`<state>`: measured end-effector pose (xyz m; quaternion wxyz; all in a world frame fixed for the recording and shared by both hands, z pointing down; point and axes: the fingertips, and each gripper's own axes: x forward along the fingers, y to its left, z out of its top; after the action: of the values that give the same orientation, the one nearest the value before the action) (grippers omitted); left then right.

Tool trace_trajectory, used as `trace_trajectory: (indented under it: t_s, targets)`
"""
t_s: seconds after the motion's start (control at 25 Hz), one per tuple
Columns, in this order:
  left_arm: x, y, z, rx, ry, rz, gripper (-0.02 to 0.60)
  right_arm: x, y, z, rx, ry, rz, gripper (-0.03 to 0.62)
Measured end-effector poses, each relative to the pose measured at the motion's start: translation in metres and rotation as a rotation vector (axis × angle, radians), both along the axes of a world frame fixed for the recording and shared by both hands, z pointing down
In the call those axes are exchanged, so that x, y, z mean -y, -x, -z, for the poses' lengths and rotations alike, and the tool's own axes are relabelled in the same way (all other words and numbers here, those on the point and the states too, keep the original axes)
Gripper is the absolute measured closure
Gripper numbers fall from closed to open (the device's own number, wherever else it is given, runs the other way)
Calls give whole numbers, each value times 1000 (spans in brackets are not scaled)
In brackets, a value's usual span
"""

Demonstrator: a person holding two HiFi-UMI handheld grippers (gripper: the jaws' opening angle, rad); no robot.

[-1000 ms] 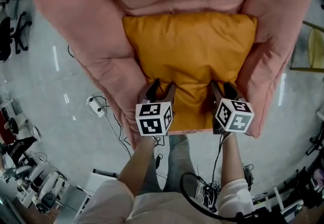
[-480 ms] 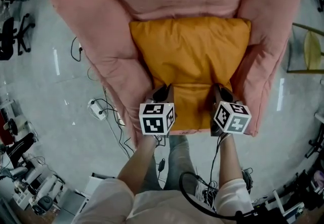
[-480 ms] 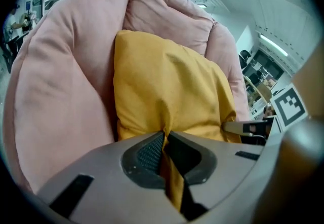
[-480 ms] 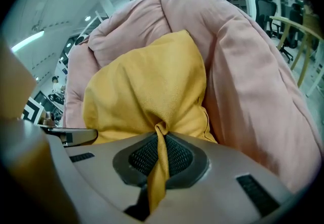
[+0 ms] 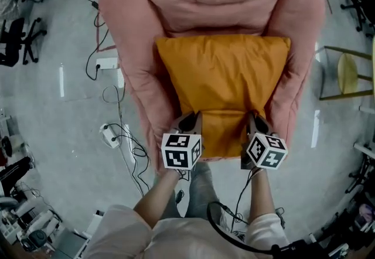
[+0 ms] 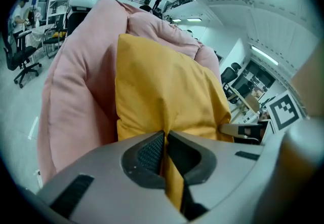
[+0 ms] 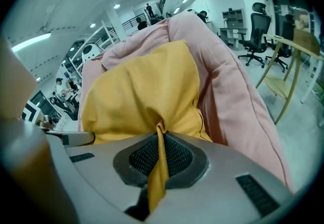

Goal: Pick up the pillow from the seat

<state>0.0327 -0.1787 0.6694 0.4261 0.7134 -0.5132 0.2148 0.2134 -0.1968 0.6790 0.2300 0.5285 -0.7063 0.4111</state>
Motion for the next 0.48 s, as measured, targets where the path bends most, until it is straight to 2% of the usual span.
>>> trace_trajectory:
  t_s: [0.2,0.48]
  targets:
    - [-10,2,31,-28,-32,-2,559,-9,1,36,-10,-44,-11,559]
    - [-13,15,106,-74,-153,26,559,-11,13,110,1,-154,11,559]
